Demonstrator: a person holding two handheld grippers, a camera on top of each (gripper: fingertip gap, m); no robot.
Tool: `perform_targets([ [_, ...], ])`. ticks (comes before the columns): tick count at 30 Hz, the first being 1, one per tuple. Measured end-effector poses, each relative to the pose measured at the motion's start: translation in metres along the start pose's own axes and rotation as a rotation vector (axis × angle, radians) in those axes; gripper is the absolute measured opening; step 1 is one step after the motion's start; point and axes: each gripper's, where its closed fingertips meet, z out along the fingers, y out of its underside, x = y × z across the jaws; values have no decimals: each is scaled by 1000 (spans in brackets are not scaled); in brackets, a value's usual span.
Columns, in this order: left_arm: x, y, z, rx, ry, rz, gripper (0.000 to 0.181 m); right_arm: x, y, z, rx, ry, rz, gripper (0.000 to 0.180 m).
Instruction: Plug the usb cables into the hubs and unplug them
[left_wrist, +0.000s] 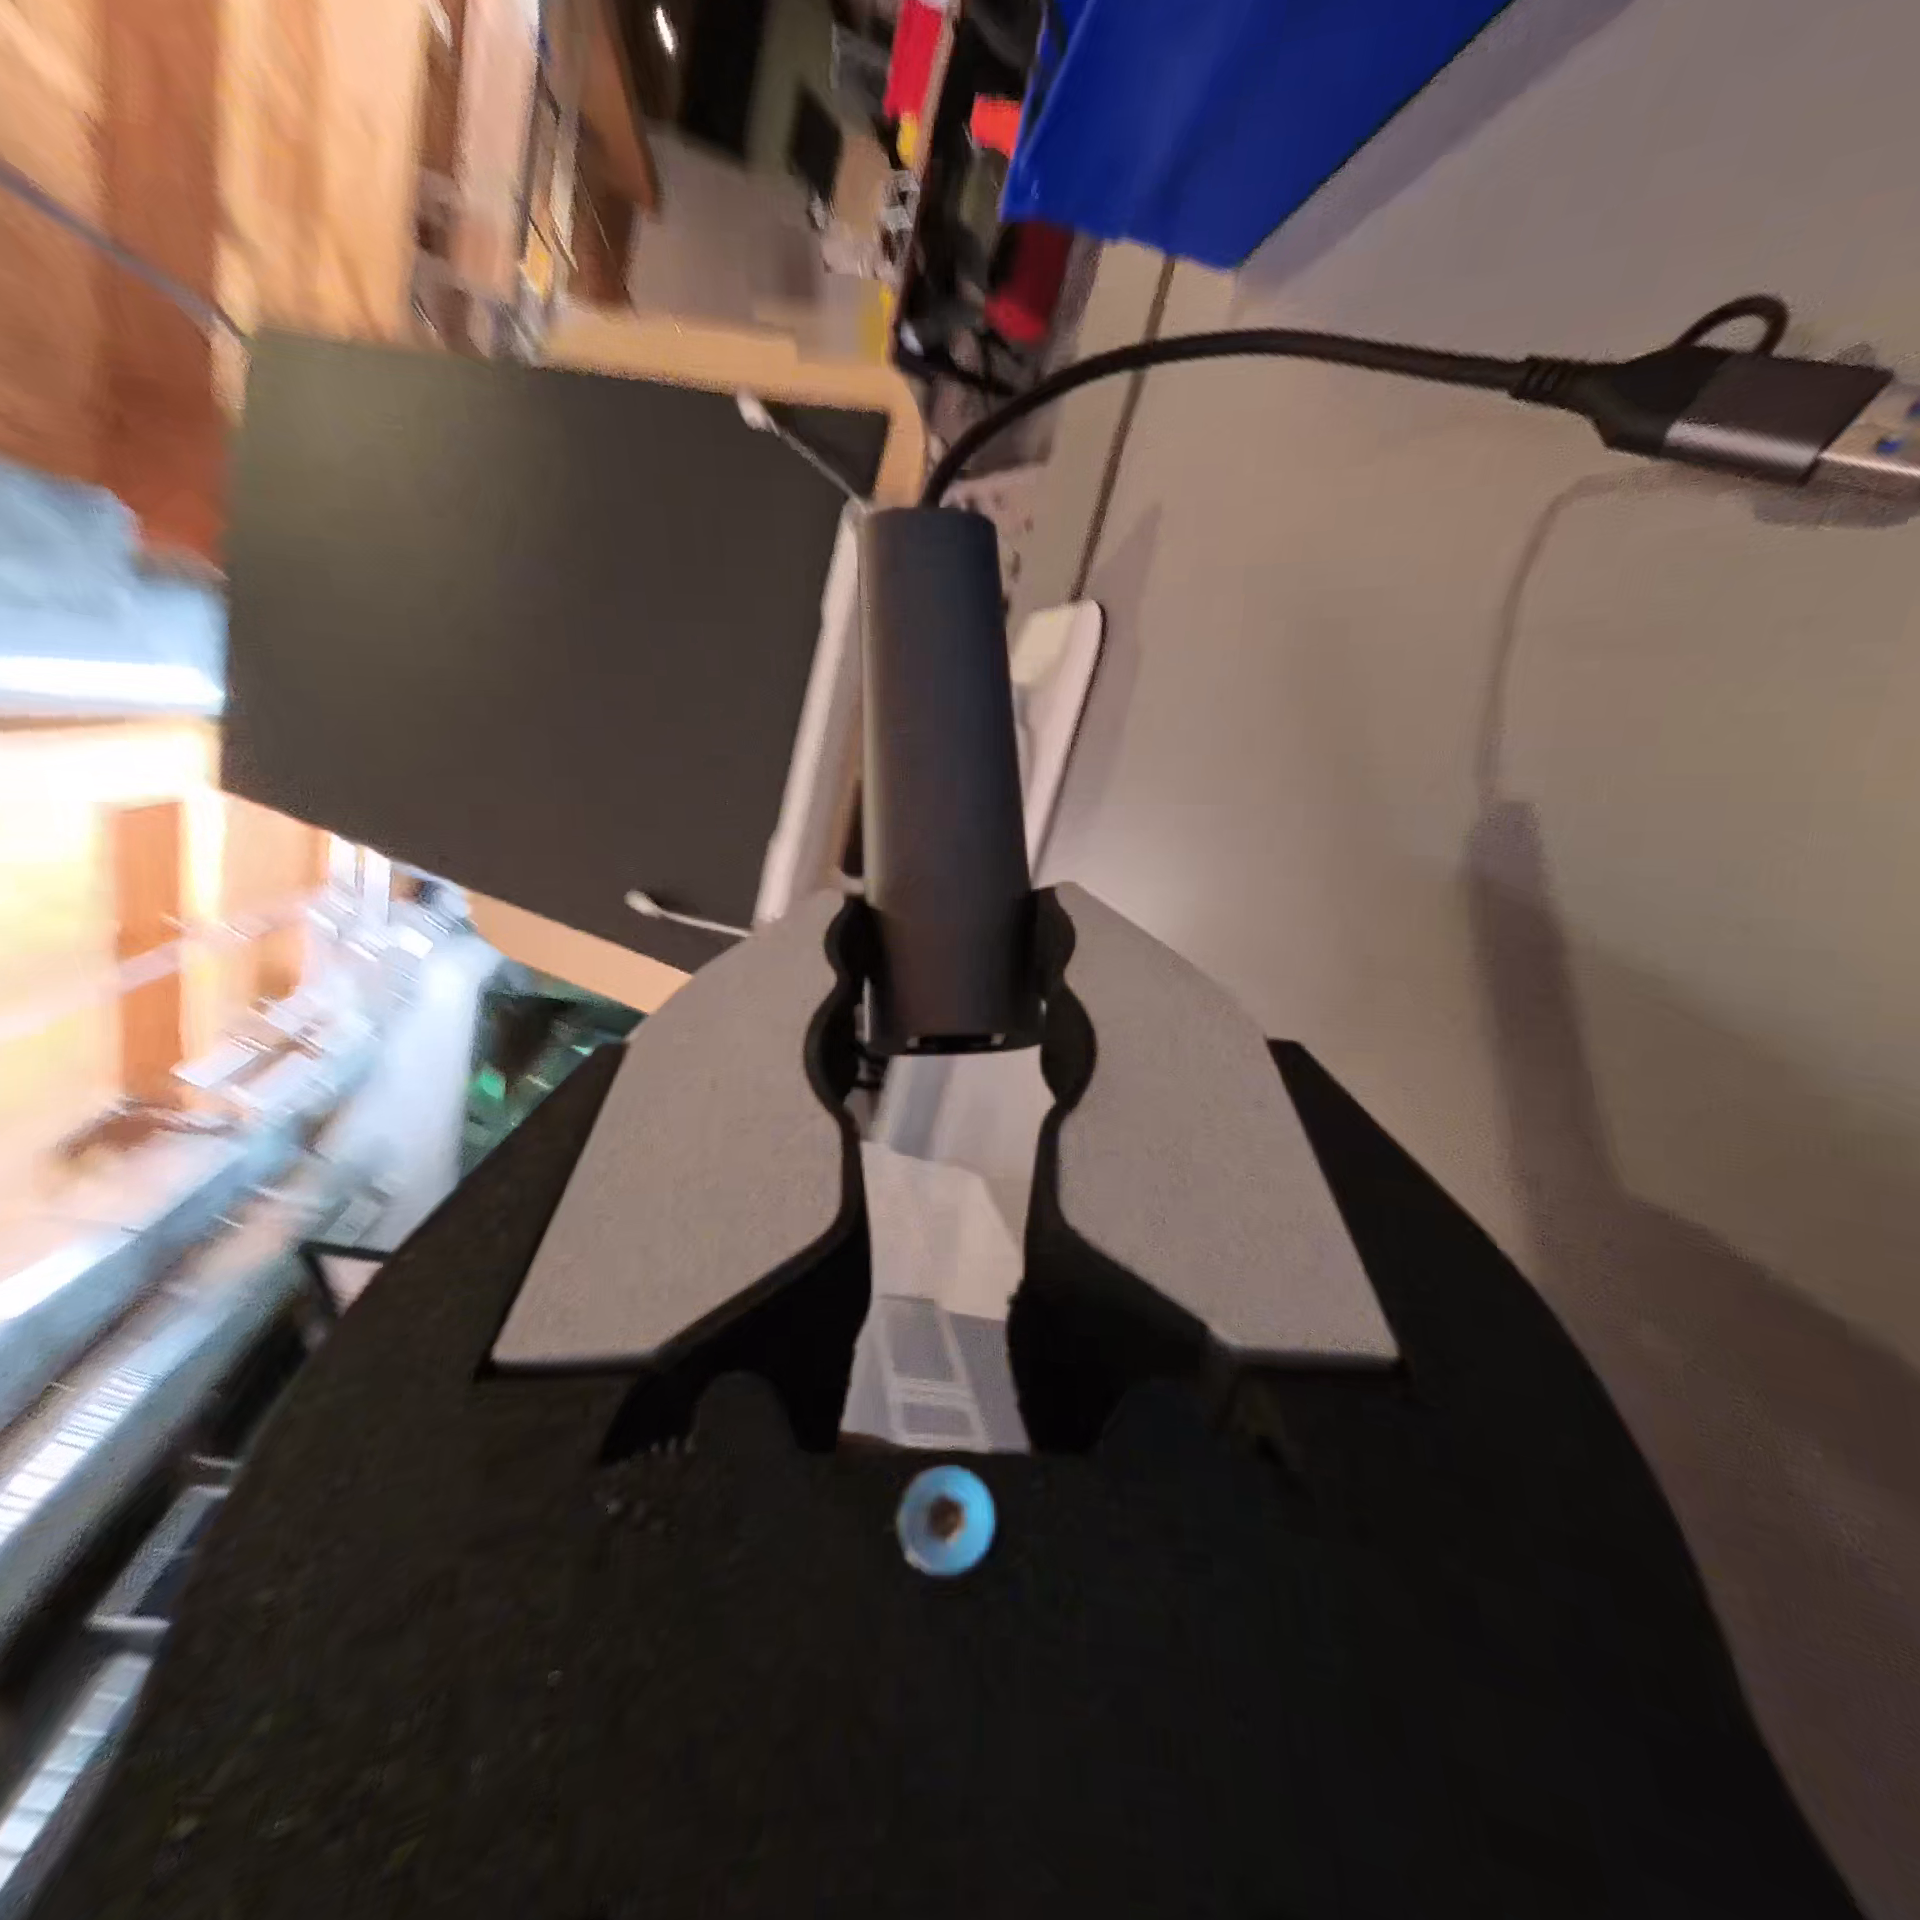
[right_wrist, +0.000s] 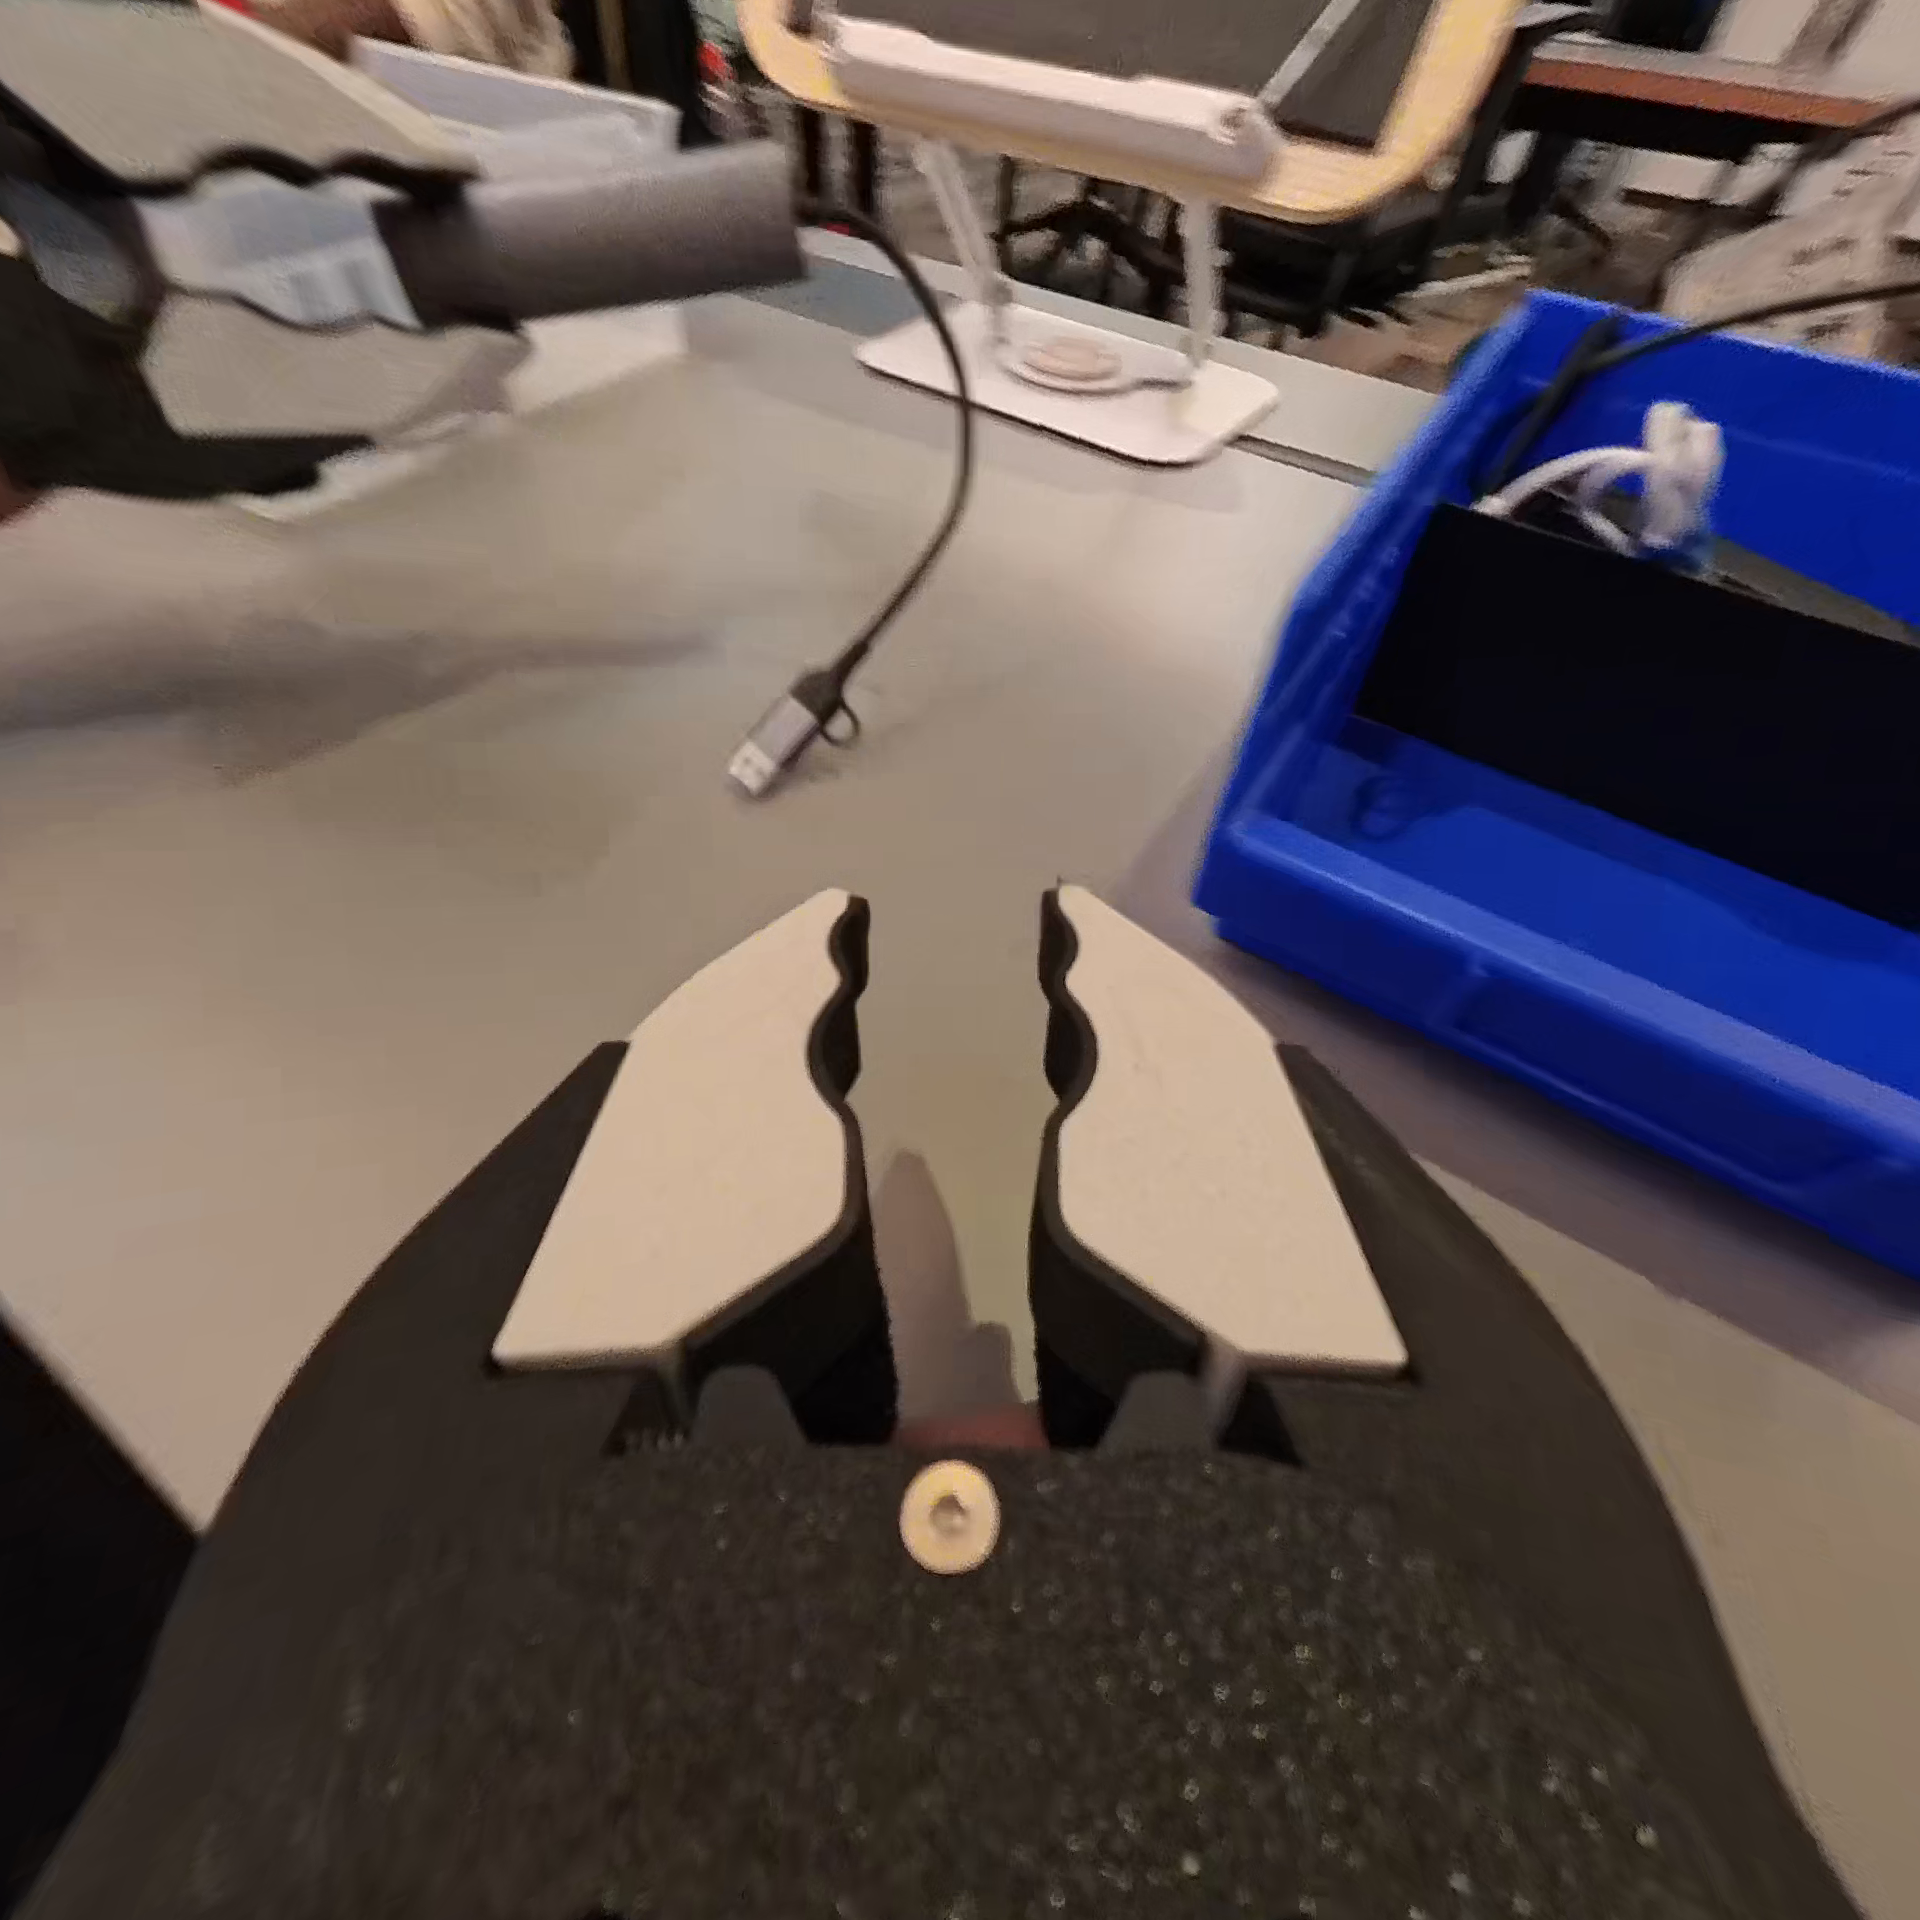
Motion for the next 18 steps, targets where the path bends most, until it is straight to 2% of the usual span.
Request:
perform_targets([
  [2,-3,-12,-16,59,-60,103,30,-22,-12,3,46,-152,45,31],
  [4,-3,-21,-27,112,-88,173,30,-53,-30,2,63,-400,103,37],
  [5,-4,-26,-33,143,-102,205,30,-57,-41,2,73,-453,112,37],
  [8,-5,-37,-46,211,-129,279,30,-56,-84,1,200,-485,-21,41],
  [10,-5,-40,-52,239,-139,314,30,-58,-100,5,207,-534,-132,42],
  [13,-7,-42,-57,249,-157,336,30,-69,-101,15,123,-683,-214,53],
  [18,-7,-45,-66,250,-167,324,30,-73,-97,40,103,-604,-282,57],
])
